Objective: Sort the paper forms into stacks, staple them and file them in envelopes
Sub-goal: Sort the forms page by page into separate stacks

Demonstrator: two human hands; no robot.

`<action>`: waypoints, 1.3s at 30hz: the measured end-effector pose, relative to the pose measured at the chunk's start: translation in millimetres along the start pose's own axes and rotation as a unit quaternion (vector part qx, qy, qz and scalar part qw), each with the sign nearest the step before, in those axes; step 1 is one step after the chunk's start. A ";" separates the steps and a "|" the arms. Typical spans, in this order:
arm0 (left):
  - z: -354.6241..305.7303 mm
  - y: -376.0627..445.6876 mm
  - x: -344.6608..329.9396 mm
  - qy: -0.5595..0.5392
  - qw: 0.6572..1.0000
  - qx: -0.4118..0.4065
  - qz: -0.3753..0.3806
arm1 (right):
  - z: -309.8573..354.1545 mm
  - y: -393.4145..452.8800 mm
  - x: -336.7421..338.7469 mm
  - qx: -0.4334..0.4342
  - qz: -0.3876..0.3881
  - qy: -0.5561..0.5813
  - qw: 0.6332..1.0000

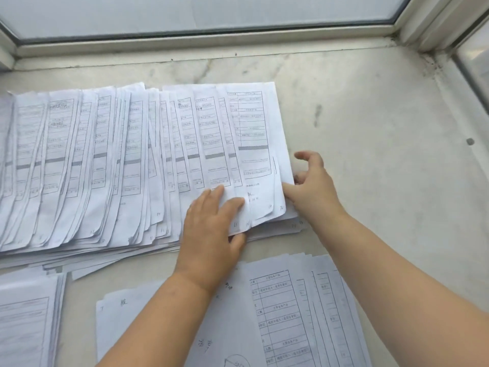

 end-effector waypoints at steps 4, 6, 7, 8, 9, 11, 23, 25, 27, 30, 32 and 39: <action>1.1 4.3 -0.9 0.013 1.000 -0.010 -0.024 | -12.3 -5.1 3.2 -0.008 0.023 0.070 0.997; 2.8 5.3 -1.6 0.010 1.000 -0.012 -0.024 | -18.2 -8.9 3.9 -0.060 0.103 0.114 0.986; 2.4 5.0 -1.3 0.009 0.999 -0.017 -0.026 | -19.3 -11.6 4.9 -0.079 0.149 0.129 0.977; 2.0 4.8 -0.6 0.007 0.999 -0.021 -0.030 | -16.9 -13.7 6.0 -0.081 0.186 0.137 0.970; 1.5 4.5 0.5 0.003 0.999 -0.023 -0.031 | -13.9 -14.7 7.3 -0.080 0.204 0.137 0.966; -0.2 3.6 3.6 -0.010 0.999 -0.020 -0.031 | -12.5 -14.5 7.2 -0.087 0.202 0.142 0.965; -3.8 6.9 17.1 -0.163 0.985 0.036 -0.052 | -10.4 -14.5 -2.7 -0.093 0.118 0.093 0.984; -5.2 6.5 18.3 -0.183 0.979 0.054 -0.070 | -12.3 -13.3 -2.2 -0.096 0.116 0.091 0.984; -7.6 5.3 20.3 -0.190 0.976 0.071 -0.075 | -12.6 -12.3 -2.9 -0.096 0.119 0.090 0.984; -7.7 4.9 21.5 -0.194 0.976 0.075 -0.063 | -12.7 -12.5 -1.8 -0.098 0.118 0.086 0.984; -9.3 3.5 22.2 -0.167 0.983 0.049 -0.062 | -14.0 -11.6 -1.1 -0.096 0.126 0.087 0.983; -2.3 -1.3 9.1 -0.056 0.997 -0.027 -0.034 | -16.1 -8.6 2.1 -0.098 0.099 0.095 0.986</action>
Point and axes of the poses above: each hand's wrist, its own y-axis towards the middle knuckle, its own x-axis out of the back of the hand, z = x × y, the point moved 4 cm from there along y, towards the middle knuckle, and after that the axes turned 11 degrees about x, right-handed, at the moved point
